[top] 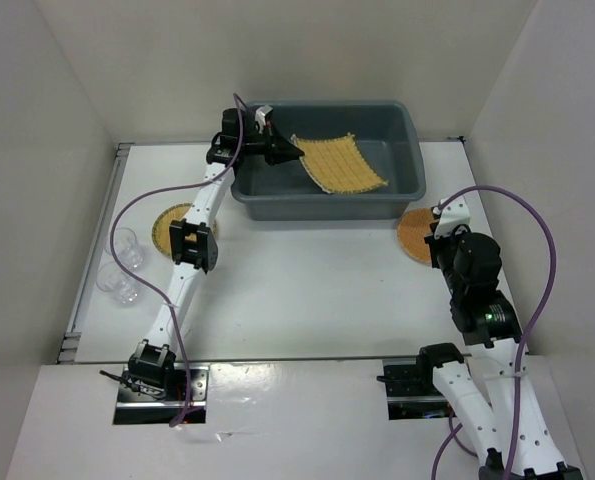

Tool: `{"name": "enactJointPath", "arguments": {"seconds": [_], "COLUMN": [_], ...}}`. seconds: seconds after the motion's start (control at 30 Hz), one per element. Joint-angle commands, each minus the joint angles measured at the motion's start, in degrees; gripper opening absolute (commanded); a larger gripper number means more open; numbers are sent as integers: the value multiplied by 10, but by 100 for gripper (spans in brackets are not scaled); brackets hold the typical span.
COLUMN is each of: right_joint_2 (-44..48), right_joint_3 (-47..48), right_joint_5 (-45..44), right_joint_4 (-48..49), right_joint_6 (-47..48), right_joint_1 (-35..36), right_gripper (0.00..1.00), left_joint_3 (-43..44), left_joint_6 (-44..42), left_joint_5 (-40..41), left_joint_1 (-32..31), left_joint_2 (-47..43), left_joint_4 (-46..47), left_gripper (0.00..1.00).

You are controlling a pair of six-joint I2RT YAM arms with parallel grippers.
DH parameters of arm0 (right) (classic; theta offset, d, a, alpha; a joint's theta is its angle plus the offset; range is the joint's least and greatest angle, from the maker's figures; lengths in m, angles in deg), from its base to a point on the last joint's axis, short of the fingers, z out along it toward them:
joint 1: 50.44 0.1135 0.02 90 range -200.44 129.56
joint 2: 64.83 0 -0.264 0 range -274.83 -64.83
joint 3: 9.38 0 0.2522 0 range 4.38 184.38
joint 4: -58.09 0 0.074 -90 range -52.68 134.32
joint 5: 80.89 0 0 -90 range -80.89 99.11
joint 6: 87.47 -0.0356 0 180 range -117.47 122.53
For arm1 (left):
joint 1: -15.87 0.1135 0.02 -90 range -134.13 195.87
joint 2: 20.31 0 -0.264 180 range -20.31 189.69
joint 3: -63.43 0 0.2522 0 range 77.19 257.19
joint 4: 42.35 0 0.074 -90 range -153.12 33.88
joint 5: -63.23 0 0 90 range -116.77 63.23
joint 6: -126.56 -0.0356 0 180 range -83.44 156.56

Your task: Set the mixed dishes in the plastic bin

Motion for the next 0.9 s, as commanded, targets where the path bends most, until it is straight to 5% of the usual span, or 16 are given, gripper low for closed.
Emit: {"name": "enactJointPath", "arguments": {"seconds": [0.0,0.33,0.53,0.87], "right_joint_2": [-5,-10,-10,-16], "right_joint_3": [-3,-3,-3,-3], "right_joint_5": [-8,-8,-8,-8], "right_joint_4": [37,37,37,37], "right_joint_6": [-4,-4,-4,-4], "right_joint_1": [5,5,5,5], "right_gripper": [5,6,7,7], "left_joint_3": [13,13,13,13], "left_joint_6": [17,22,-39,-307], "left_joint_5": [-10,17,95,153], "left_joint_1": [-1,-1,5,-4], "left_joint_2": [35,55,-16,-112], "left_joint_4": [15,9,-14,-127], "left_gripper": [0,0,0,0]}}
